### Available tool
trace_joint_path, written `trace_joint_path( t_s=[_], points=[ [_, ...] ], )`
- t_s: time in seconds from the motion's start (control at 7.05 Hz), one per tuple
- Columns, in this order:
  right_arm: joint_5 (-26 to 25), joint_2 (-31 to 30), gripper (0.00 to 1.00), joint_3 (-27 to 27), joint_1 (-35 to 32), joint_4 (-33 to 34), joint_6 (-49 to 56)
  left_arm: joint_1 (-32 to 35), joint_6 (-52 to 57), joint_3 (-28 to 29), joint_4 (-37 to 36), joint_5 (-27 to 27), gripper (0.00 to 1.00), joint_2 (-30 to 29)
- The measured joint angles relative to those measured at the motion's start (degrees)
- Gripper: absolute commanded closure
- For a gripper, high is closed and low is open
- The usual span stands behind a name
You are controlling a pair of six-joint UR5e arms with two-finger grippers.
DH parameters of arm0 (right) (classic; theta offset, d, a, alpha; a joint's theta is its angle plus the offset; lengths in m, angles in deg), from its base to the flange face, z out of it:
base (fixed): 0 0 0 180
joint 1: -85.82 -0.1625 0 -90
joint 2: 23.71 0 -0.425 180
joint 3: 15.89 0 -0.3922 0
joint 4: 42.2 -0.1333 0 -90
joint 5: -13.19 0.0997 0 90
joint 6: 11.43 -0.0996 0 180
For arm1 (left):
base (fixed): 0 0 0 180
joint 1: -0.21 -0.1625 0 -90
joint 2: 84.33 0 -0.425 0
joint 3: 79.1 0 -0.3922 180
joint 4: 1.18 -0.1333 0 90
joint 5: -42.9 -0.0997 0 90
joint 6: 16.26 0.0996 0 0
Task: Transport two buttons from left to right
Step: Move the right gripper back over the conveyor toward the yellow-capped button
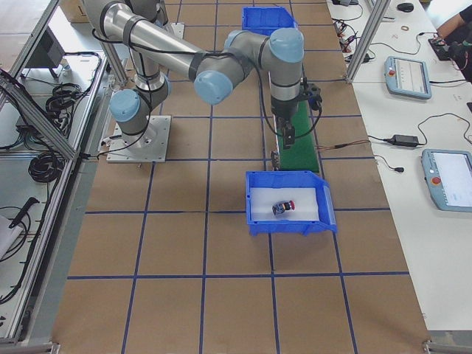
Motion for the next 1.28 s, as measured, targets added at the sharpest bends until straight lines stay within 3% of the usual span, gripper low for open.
trace_joint_path(
  t_s=[0.28,0.57,1.28],
  points=[
    [0.24,0.43,0.03,-0.41,-12.17,-0.22,-14.29,-0.05,0.02,0.0,-0.06,0.0,0.0,-0.01],
    [0.29,1.24,0.01,-3.36,-20.88,-0.05,-20.68,-0.07,0.02,-0.05,-0.05,0.0,0.0,-0.02],
    [0.41,1.46,0.0,-5.82,-30.02,3.69,-33.45,-0.07,0.02,-0.06,0.02,0.0,0.0,0.01]
  ],
)
